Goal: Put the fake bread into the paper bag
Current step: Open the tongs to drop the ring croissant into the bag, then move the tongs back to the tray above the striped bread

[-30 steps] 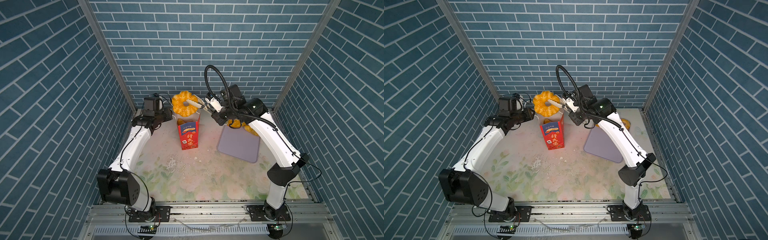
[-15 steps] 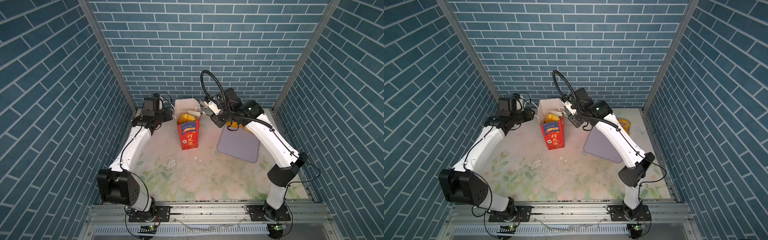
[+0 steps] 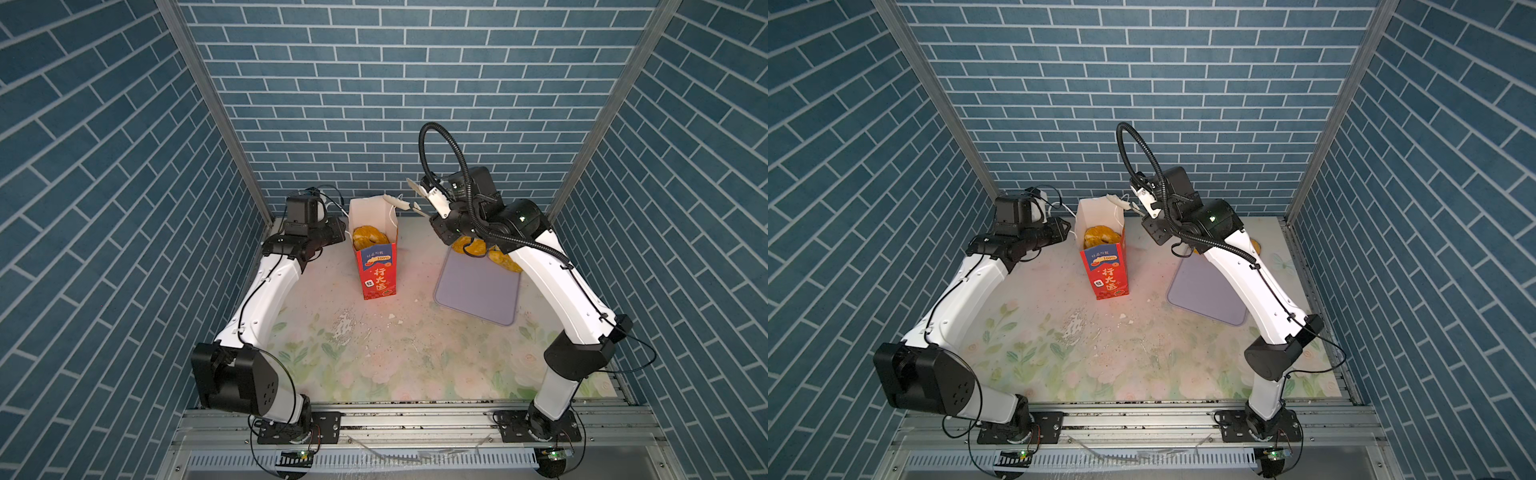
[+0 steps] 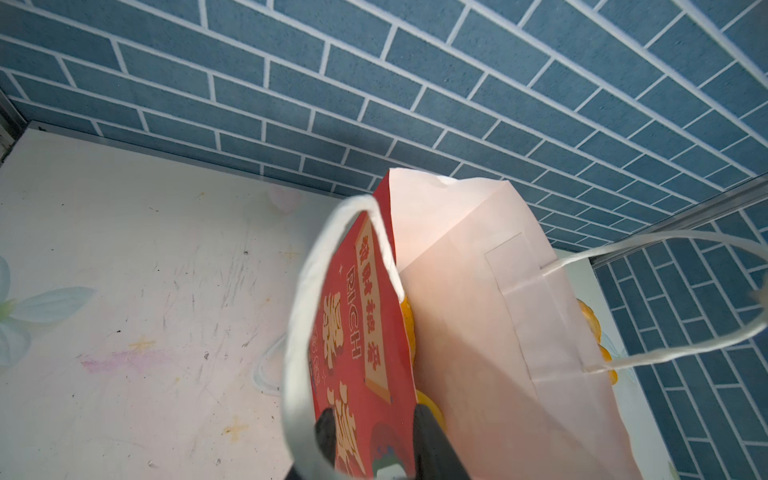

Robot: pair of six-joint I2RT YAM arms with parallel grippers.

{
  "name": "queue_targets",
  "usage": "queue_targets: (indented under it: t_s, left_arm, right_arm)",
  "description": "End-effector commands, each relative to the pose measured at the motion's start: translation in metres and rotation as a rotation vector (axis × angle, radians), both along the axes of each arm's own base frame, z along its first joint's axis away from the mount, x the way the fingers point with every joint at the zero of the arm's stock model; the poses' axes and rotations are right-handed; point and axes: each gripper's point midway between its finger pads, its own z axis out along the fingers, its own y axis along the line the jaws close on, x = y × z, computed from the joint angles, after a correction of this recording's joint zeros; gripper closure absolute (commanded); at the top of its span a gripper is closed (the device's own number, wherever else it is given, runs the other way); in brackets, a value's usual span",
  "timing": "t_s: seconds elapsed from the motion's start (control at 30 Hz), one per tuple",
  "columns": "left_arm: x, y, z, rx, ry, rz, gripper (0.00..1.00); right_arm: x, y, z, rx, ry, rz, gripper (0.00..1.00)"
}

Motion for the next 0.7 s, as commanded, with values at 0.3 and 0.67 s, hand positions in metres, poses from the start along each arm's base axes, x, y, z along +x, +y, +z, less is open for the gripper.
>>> queue_targets:
  t_s: [0.3,0.67]
  left_arm:
    - [-0.010,-0.001,0.005,0.024,-0.020,-0.032,0.67]
    - [-0.015,-0.003,0.020,0.006,-0.057,-0.047,0.64]
  right_arm:
    - [-0.007,-0.078,0.039,0.152,-0.070,-0.176,0.64]
    - [0.006,-0.162,-0.033,0.167,0.063,-0.457,0.64]
